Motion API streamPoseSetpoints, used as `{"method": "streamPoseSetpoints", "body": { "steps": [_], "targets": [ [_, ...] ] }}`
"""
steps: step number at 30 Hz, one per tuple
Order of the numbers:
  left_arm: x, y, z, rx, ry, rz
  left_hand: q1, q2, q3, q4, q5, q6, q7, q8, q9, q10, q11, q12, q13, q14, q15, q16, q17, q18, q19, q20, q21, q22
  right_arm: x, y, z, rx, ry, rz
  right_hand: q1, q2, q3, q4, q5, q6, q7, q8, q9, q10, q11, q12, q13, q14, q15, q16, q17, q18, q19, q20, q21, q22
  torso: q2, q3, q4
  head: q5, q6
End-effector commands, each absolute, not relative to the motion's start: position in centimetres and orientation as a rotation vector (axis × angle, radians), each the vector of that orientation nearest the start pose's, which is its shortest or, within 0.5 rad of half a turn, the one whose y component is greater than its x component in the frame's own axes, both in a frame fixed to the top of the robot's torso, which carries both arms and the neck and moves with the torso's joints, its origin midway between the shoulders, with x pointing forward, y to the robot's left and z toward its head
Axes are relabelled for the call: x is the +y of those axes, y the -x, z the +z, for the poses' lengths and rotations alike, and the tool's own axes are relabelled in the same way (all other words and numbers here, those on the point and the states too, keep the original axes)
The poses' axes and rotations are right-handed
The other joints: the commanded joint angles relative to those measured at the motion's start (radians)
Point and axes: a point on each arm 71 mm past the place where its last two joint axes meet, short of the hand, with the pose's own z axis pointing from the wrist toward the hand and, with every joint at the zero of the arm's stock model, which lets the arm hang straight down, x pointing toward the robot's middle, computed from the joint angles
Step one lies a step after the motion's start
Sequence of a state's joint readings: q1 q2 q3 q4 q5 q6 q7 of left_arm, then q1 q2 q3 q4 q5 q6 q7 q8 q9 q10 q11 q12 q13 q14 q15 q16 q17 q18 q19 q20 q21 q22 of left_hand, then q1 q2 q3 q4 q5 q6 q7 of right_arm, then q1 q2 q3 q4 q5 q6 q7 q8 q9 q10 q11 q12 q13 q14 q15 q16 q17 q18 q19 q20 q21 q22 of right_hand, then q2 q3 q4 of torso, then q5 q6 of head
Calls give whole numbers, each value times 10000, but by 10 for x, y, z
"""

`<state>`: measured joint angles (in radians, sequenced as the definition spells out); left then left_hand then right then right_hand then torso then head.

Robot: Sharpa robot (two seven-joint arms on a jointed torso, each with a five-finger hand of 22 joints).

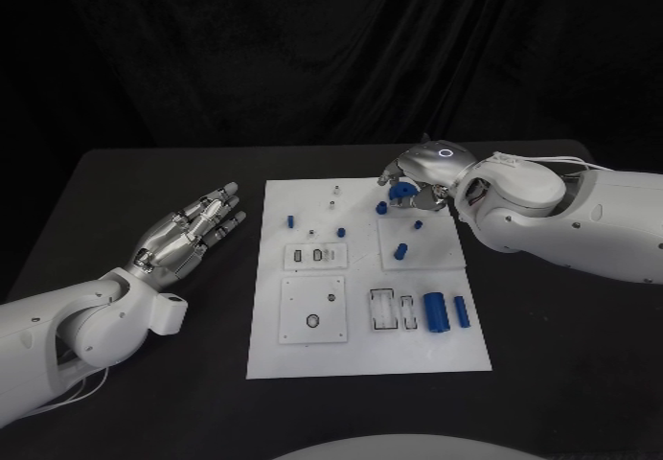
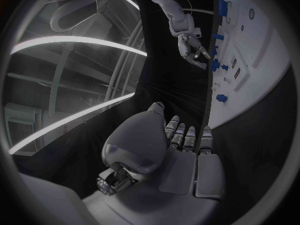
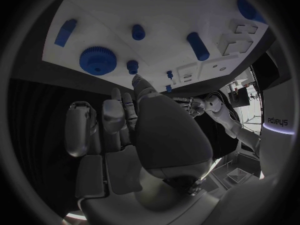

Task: Assemble the parts on the task board

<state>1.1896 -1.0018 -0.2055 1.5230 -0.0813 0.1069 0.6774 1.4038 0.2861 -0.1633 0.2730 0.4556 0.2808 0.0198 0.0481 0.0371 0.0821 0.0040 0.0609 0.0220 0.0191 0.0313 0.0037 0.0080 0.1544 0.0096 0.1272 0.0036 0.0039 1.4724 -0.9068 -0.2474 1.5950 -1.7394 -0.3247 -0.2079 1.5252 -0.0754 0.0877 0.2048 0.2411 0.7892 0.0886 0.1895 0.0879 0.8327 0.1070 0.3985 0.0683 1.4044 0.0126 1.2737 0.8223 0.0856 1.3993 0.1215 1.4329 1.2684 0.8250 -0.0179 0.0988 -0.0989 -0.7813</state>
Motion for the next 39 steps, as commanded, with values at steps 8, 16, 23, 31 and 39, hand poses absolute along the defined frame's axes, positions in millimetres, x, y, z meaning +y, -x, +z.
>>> {"method": "streamPoseSetpoints", "body": {
  "steps": [8,16,23,31,39],
  "targets": [
    [270,-447,-204,12723,8287,-19801,201,21,161,-50,81,92,54,73,15,-15,129,62,7,28,116,47,16,142,4,135,47,16,-209,-497,-128,15152,5174,3093,-26,-112,652,-34,1366,552,188,-163,94,480,96,-305,-33,80,173,167,389,-215,74,149,108,204,-10,-7,21,-19,-50],
    [269,-448,-205,12786,8290,-19855,248,16,235,-90,120,82,66,70,14,-23,143,65,6,29,138,47,16,137,6,154,48,16,-202,-499,-134,15193,5347,3270,-70,-188,896,-2,1482,631,226,-241,90,680,79,-413,-34,117,164,219,526,-231,119,149,148,306,-21,-10,2,38,-90],
    [266,-448,-206,12890,8316,-19942,358,-1,482,-231,163,48,108,56,11,-54,207,67,3,15,175,42,10,132,0,185,42,13,-200,-500,-139,15292,5405,3316,-126,-242,1045,32,1440,750,277,-253,109,828,56,-482,-31,126,149,227,568,-236,133,137,162,346,-27,-17,8,26,-94],
    [267,-449,-207,12926,8337,-19886,382,-6,557,-277,189,46,122,55,11,-61,216,69,2,21,197,45,12,128,3,203,45,15,-200,-498,-141,15337,5436,3365,-177,-556,1698,-29,2289,762,269,-467,100,969,72,-878,-43,112,148,183,594,-234,115,123,149,372,-29,-5,-15,81,-114],
    [268,-450,-208,12987,8358,-19853,387,-7,585,-291,199,37,122,52,10,-68,212,66,1,20,210,44,12,126,4,211,45,15,-202,-498,-141,15325,5365,3421,-331,-742,2026,-267,2430,526,202,-730,64,337,191,-1358,-39,-17,224,51,424,-183,-49,197,20,185,-29,0,-11,98,-139]
  ]
}}
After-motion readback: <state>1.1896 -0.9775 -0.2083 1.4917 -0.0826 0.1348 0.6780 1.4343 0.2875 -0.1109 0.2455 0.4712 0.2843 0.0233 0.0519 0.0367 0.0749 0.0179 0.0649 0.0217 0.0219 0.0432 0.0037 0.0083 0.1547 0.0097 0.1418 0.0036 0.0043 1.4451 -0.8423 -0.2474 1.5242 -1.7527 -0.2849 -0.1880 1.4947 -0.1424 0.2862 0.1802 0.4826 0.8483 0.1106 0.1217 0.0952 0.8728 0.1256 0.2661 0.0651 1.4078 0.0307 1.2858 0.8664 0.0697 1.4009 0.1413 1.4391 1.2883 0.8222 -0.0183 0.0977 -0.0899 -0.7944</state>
